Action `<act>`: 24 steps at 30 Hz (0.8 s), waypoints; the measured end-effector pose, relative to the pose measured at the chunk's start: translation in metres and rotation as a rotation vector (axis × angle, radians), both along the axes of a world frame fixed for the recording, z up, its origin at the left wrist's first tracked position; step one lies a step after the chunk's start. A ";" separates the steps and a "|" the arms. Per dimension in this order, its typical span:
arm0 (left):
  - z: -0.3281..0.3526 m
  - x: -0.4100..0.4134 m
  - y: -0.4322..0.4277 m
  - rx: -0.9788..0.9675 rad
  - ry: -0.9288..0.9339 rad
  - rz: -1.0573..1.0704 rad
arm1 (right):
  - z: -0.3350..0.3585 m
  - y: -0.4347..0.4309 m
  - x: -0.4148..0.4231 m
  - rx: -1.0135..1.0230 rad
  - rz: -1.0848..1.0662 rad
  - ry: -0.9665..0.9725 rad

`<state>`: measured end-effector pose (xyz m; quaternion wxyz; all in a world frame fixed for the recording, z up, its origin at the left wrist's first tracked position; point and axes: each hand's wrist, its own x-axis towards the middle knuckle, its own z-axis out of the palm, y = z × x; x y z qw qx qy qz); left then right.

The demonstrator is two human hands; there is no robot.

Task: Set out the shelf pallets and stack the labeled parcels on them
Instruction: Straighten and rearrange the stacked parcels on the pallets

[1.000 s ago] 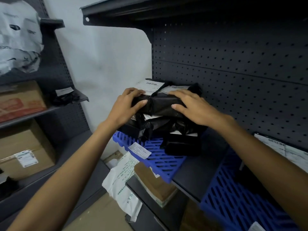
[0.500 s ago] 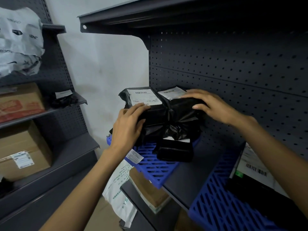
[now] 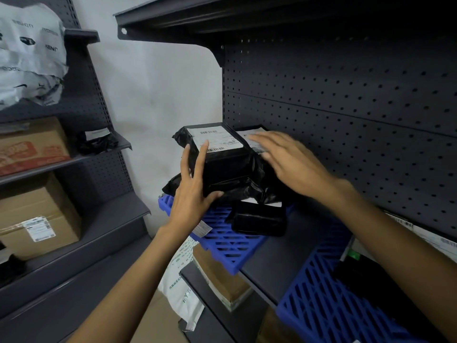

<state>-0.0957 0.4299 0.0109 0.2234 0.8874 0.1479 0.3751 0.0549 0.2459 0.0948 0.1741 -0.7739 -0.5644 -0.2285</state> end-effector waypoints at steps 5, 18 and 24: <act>-0.003 0.005 0.003 -0.049 -0.075 -0.084 | -0.015 0.055 -0.032 -0.226 -0.098 -0.167; 0.021 -0.001 0.086 -0.171 -0.074 -0.283 | -0.022 0.127 -0.037 -0.079 -0.236 -0.214; 0.016 0.002 0.134 -0.240 -0.037 -0.423 | -0.025 0.161 -0.046 -0.151 -0.323 -0.097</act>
